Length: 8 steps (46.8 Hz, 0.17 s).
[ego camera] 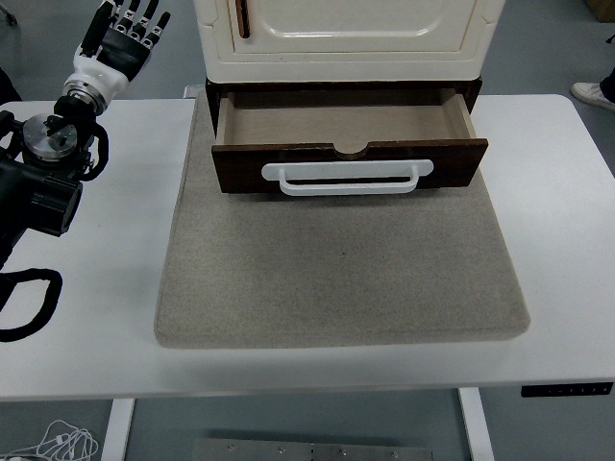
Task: Open the drawer under the combination cabinet
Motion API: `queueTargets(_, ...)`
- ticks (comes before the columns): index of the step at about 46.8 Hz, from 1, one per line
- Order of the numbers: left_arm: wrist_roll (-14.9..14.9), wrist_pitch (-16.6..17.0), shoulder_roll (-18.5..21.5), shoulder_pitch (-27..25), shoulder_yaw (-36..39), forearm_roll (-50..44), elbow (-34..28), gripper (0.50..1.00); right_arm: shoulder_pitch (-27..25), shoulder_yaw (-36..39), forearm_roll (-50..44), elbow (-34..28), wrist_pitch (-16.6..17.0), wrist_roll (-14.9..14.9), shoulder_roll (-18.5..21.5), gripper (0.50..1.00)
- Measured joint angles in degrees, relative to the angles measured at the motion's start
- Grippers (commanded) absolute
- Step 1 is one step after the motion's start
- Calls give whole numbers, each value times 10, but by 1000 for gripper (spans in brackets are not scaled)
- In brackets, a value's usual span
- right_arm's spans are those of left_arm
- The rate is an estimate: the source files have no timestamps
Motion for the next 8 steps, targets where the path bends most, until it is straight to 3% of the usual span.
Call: queueTargets(8, -10, 1, -12, 0, 0, 1, 0, 1000, 0, 0, -2, 3, 1, 0, 0, 926)
